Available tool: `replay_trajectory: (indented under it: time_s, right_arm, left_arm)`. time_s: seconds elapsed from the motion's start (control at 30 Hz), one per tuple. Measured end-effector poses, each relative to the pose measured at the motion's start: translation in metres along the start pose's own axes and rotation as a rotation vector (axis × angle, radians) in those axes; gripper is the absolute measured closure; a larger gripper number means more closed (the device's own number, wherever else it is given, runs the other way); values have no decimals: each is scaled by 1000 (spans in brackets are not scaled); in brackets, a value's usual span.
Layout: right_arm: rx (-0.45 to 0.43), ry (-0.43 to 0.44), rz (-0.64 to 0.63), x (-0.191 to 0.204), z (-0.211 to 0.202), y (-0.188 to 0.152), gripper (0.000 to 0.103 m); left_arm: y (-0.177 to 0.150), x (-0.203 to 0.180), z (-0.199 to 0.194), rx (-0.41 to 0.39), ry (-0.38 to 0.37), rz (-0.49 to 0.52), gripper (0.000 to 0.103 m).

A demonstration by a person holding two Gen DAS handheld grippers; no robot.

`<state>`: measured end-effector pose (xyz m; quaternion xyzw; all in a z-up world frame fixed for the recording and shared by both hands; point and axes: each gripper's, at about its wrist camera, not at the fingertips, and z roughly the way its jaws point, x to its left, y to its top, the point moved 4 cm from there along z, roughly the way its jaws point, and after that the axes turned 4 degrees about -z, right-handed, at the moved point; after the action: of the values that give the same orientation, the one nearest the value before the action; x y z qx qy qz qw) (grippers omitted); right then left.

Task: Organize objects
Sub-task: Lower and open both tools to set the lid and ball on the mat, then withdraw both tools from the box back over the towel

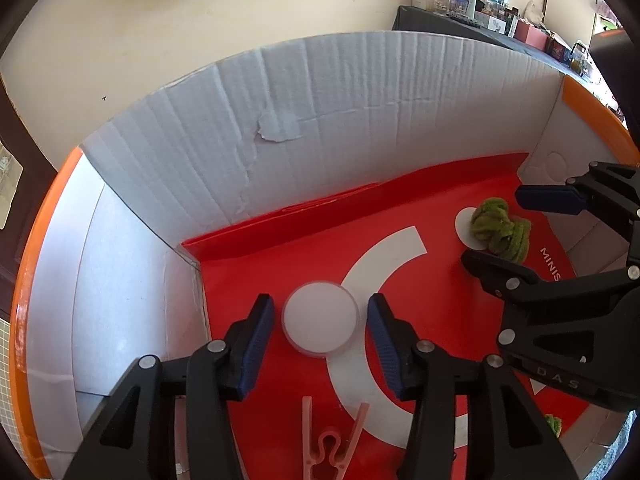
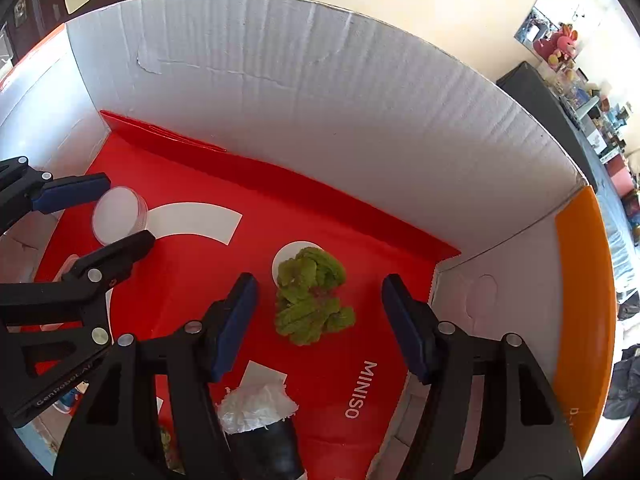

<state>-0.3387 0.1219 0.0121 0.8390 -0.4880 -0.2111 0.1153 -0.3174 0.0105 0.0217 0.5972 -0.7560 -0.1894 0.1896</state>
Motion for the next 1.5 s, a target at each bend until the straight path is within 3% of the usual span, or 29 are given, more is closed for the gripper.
replay_trajectory:
  time_s: [0.43,0.57,0.77,0.97,1.03,1.13,1.5]
  right_arm:
    - [-21,0,4,-13,-5,12,40]
    - [-42,3,6,-18,-14,17,40]
    - [-74,-14,4,-10,-37,15,40]
    - [-110,-16,14,-16,-54,17,36]
    - [-121,-18,22,-23,-58,19,35]
    - [-135,-17,34,-33,-63,20,35]
    - [-230,-29,73,-23,-124,-4,35]
  left_arm:
    - [-8,4,-29,-73,32,11,51]
    - [-12,2,-45,-81,14,3,51]
    - [-25,31,-54,-82,-47,-49,51]
    - [-5,-4,-47,-100,-58,-54,51]
    - [-1,-11,-53,-118,-53,-54,42]
    - [7,-23,-59,-147,-47,-65,38]
    - [-5,-25,-116,-260,-2,-83,34]
